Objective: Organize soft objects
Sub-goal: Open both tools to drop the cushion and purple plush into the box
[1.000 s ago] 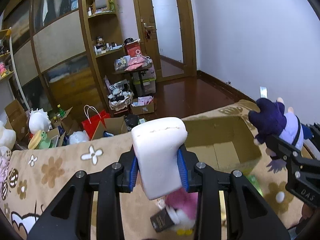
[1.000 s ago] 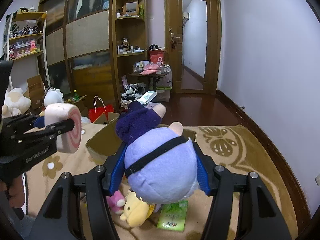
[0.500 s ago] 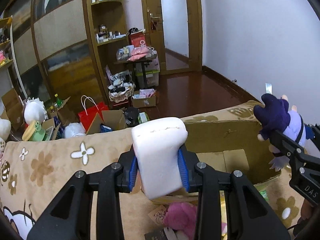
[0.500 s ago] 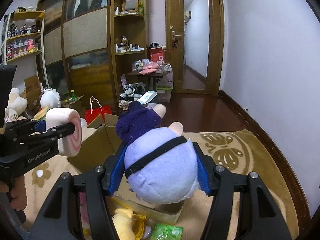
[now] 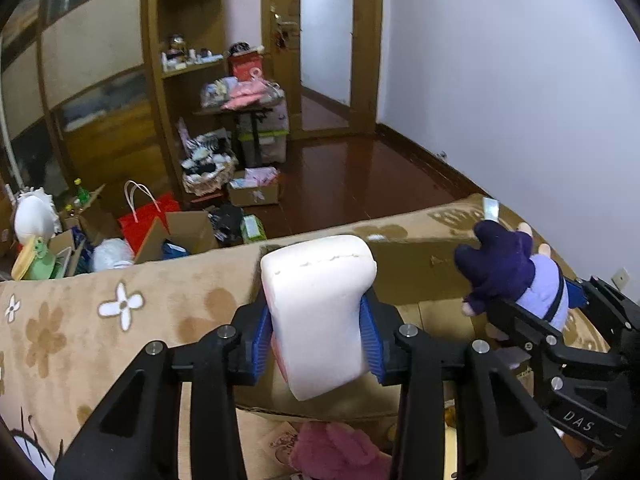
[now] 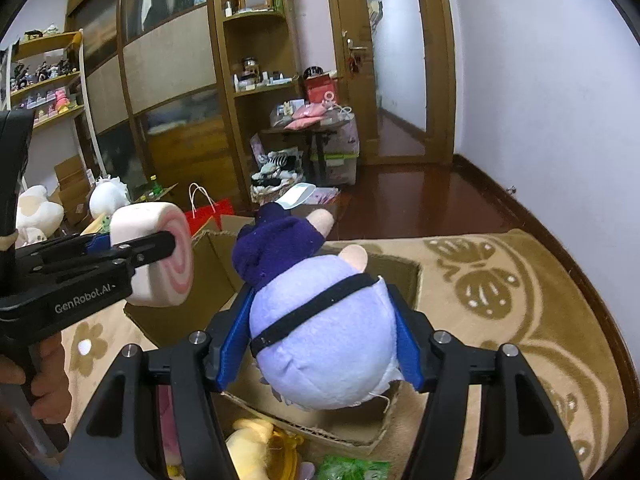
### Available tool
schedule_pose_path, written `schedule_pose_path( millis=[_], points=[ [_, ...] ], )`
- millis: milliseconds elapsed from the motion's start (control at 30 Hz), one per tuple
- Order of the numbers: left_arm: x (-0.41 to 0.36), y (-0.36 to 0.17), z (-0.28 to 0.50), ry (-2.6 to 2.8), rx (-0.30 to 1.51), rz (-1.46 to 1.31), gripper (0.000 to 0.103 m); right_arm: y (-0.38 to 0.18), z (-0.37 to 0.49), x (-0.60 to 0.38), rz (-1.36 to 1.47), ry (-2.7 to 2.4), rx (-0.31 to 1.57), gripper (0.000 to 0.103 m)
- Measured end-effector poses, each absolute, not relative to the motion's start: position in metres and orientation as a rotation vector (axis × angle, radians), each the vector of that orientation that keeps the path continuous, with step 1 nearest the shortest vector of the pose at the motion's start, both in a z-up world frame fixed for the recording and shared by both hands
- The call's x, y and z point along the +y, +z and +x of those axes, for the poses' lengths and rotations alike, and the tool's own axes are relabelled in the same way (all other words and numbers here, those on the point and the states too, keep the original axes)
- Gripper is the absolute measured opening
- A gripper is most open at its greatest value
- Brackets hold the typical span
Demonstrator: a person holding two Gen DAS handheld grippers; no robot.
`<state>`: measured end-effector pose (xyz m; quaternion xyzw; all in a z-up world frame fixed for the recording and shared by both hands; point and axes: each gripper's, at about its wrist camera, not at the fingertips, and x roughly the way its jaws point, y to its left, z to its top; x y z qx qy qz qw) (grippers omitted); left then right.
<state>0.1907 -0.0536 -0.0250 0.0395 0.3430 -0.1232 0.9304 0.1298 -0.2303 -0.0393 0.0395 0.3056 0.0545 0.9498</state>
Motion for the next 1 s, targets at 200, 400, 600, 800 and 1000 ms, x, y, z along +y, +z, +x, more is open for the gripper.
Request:
schedule_pose_path(
  millis=[200, 400, 600, 800, 1000],
  points=[
    [-0.055, -0.038, 0.192, -0.225, 0.747, 0.105, 0.056, -0.043, 0.129, -0.228, 0.079, 0.126, 0.645, 0.068],
    [-0.047, -0.034, 0.184, -0.149, 0.71, 0.126, 0.083, -0.041, 0.124, -0.228, 0.081, 0.134, 0.631, 0.085],
    [-0.032, -0.027, 0.172, -0.106, 0.709, 0.134, 0.095, -0.035, 0.11, -0.228, 0.104, 0.135, 0.625, 0.095],
    [-0.026, -0.018, 0.151, -0.088, 0.701, 0.171, 0.098, -0.025, 0.09, -0.225, 0.115, 0.134, 0.618, 0.103],
    [-0.017, -0.005, 0.123, -0.06, 0.694, 0.17, 0.098, -0.013, 0.073, -0.222, 0.115, 0.125, 0.608, 0.103]
  ],
)
